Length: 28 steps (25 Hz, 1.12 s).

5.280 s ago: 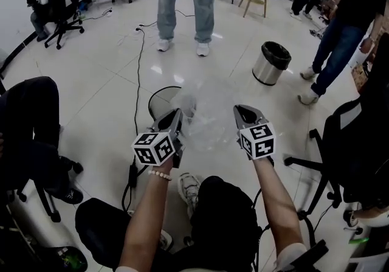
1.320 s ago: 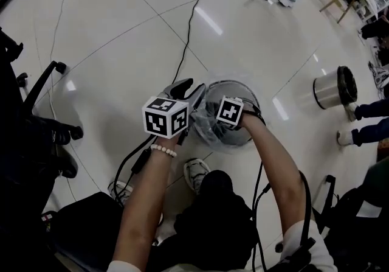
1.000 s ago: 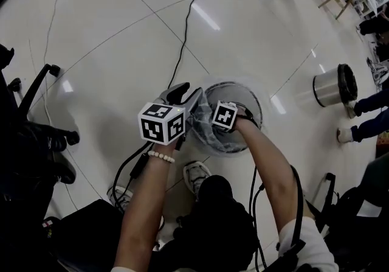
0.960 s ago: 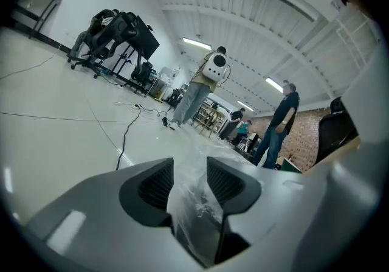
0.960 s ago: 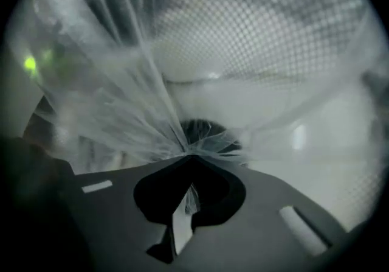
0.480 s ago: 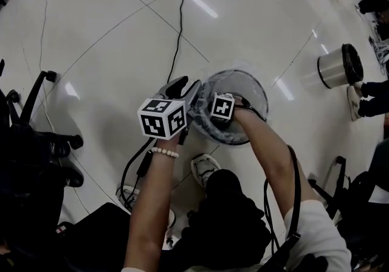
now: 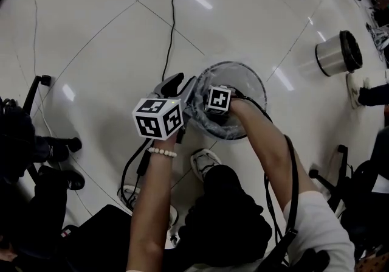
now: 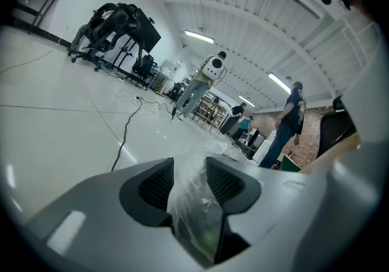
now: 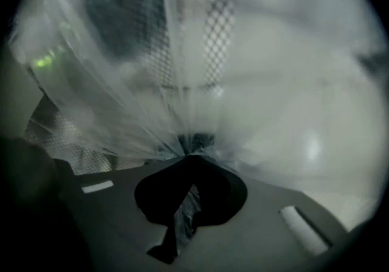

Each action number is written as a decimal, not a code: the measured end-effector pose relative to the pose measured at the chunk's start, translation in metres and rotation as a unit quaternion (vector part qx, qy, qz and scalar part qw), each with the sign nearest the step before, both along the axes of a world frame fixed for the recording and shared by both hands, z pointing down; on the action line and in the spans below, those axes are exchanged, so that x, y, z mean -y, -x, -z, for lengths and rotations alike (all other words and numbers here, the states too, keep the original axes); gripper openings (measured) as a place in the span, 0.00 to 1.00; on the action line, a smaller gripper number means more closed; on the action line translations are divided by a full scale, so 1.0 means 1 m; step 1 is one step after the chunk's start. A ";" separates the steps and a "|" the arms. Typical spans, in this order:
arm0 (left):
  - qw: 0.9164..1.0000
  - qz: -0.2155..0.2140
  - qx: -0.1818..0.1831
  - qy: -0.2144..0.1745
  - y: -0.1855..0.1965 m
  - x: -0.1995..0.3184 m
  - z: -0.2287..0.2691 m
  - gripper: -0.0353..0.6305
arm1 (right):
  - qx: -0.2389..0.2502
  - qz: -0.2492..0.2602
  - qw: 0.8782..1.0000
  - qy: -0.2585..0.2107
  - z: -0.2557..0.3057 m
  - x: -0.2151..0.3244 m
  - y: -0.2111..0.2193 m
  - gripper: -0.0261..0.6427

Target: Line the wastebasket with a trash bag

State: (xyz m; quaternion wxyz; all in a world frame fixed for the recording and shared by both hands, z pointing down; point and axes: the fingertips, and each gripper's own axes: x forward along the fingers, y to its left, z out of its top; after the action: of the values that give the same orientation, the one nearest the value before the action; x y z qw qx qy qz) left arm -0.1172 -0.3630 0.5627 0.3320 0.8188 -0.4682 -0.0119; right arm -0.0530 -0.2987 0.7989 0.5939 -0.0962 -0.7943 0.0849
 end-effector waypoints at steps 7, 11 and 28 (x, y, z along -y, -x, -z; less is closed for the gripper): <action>1.000 0.021 -0.007 -0.002 0.007 -0.001 0.008 0.32 | -0.032 0.061 0.996 -0.055 0.055 -0.006 -0.013 0.04; 1.000 0.023 0.014 -0.002 0.009 0.001 0.010 0.32 | -0.015 0.049 0.987 -0.150 0.097 0.014 -0.012 0.04; 0.999 0.005 0.033 -0.009 -0.009 -0.020 0.032 0.30 | -0.053 0.141 0.977 -0.152 0.119 0.001 0.004 0.04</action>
State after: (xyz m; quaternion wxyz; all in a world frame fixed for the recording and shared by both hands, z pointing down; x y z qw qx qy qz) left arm -0.1079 -0.3426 0.5307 0.3093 0.8192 -0.4829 0.0094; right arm -0.0568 -0.3000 0.6796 0.6487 -0.1114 -0.7439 -0.1160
